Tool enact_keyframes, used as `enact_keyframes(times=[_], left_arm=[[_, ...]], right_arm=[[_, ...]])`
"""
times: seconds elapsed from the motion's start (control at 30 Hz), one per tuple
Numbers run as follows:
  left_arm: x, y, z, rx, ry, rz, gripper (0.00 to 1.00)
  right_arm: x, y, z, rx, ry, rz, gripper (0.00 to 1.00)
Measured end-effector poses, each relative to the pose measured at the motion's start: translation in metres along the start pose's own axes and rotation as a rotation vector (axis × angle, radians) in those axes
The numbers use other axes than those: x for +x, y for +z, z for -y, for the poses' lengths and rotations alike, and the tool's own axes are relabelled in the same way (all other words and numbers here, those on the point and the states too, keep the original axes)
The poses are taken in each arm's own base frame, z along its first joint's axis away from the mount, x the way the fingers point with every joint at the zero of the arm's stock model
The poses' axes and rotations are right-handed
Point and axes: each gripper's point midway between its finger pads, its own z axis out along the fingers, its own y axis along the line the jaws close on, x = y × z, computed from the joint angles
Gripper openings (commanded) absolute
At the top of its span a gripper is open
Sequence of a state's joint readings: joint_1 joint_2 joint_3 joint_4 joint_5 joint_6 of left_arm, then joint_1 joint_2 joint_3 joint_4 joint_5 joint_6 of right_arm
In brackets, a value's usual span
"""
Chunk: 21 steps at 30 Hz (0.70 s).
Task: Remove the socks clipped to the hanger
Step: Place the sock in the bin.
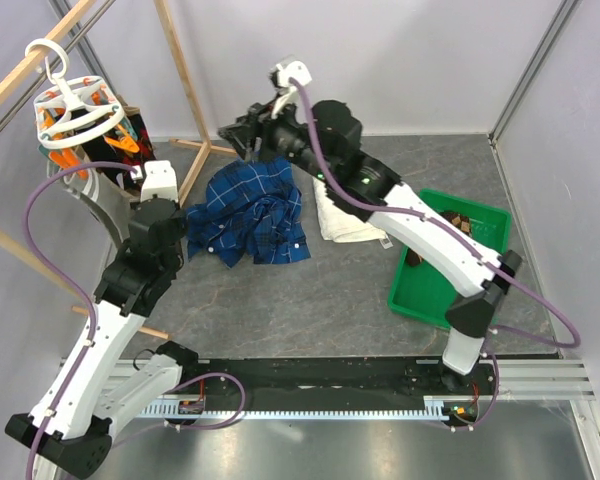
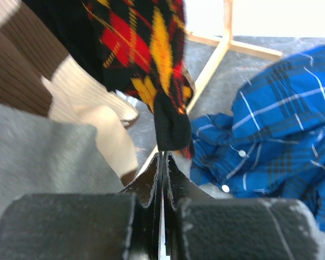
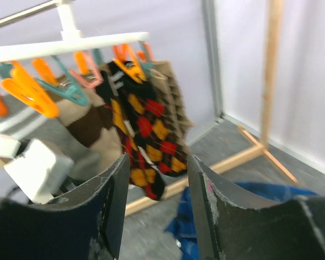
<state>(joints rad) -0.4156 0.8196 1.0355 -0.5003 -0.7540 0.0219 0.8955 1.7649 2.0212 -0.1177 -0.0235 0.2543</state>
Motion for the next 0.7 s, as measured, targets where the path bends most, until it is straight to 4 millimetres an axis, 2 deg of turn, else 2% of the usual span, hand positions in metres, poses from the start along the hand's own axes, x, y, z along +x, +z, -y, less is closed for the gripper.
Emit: enact_keyframes(times=[0.07, 0.23, 0.3, 0.4, 0.47, 0.5, 0.53, 0.6, 0.7], left_arm=[[0.005, -0.003, 0.001, 0.016, -0.014, -0.003, 0.02], [0.014, -0.010, 0.003, 0.050, -0.046, -0.017, 0.02], [0.015, -0.011, 0.004, 0.063, -0.059, -0.018, 0.02], [0.015, -0.016, 0.006, 0.086, -0.093, -0.017, 0.02], [0.016, -0.019, 0.006, 0.100, -0.122, -0.014, 0.17], [0.016, -0.020, 0.006, 0.101, -0.126, -0.014, 0.40], [0.016, -0.020, 0.006, 0.100, -0.131, -0.013, 0.47], [0.015, -0.019, 0.005, 0.089, -0.135, -0.008, 0.57], [0.016, -0.011, 0.004, 0.047, -0.119, -0.019, 0.65]], right_arm=[[0.004, 0.015, -0.019, -0.031, -0.010, 0.011, 0.52], [0.029, 0.032, -0.053, -0.066, -0.021, -0.013, 0.51], [0.035, 0.034, -0.058, -0.063, -0.028, -0.020, 0.49], [0.034, 0.038, -0.053, -0.032, -0.030, -0.003, 0.48], [0.030, 0.042, -0.049, -0.013, -0.029, 0.020, 0.49], [0.028, 0.044, -0.047, -0.007, -0.028, 0.032, 0.50], [0.028, 0.045, -0.045, -0.002, -0.027, 0.036, 0.50], [0.028, 0.046, -0.042, 0.008, -0.028, 0.038, 0.51], [0.029, 0.045, -0.039, 0.021, -0.027, 0.050, 0.52]])
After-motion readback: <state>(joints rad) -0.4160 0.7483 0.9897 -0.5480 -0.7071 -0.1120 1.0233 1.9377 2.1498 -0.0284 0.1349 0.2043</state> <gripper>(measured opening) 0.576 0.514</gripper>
